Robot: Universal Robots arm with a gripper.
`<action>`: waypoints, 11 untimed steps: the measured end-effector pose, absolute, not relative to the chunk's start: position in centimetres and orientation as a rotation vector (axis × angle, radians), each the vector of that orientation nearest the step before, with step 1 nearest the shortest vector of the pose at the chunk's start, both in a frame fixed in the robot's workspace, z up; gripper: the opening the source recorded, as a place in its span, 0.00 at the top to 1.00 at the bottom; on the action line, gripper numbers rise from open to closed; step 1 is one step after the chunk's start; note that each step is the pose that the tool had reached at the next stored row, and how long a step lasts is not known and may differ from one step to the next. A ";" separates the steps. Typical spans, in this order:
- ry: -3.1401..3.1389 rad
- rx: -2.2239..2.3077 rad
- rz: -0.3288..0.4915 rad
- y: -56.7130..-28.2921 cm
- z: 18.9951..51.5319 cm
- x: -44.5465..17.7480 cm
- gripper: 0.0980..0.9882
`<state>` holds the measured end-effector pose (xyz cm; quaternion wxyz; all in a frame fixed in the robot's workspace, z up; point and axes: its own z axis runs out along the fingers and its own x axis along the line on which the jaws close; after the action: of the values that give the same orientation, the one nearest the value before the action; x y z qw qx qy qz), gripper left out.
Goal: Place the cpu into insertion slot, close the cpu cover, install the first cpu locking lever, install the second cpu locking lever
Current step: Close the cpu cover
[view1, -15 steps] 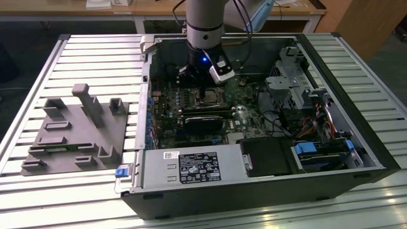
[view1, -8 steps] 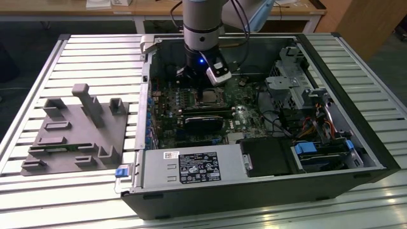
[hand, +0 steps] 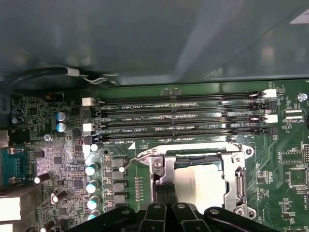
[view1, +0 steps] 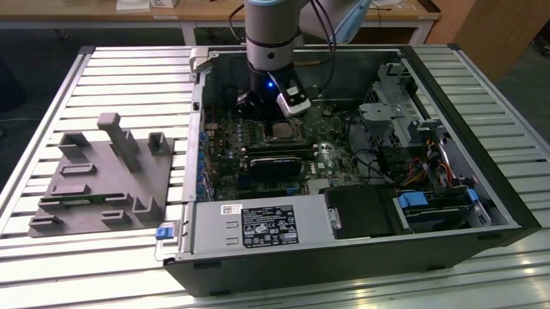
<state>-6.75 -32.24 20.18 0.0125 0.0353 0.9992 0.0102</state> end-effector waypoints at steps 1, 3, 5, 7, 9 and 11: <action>3.115 0.110 0.032 -32.2 20.2 -6.7 0.99; 3.114 0.110 0.032 -32.2 20.2 -6.8 0.99; 3.114 0.110 0.032 -32.2 20.2 -6.7 0.99; 3.114 0.110 0.032 -32.2 20.2 -6.7 0.99; 3.114 0.110 0.032 -32.2 20.2 -6.6 0.99; 3.114 0.109 0.032 -32.2 20.2 -6.6 0.99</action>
<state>-6.56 -32.23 20.16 0.0125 0.0350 0.9993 0.0103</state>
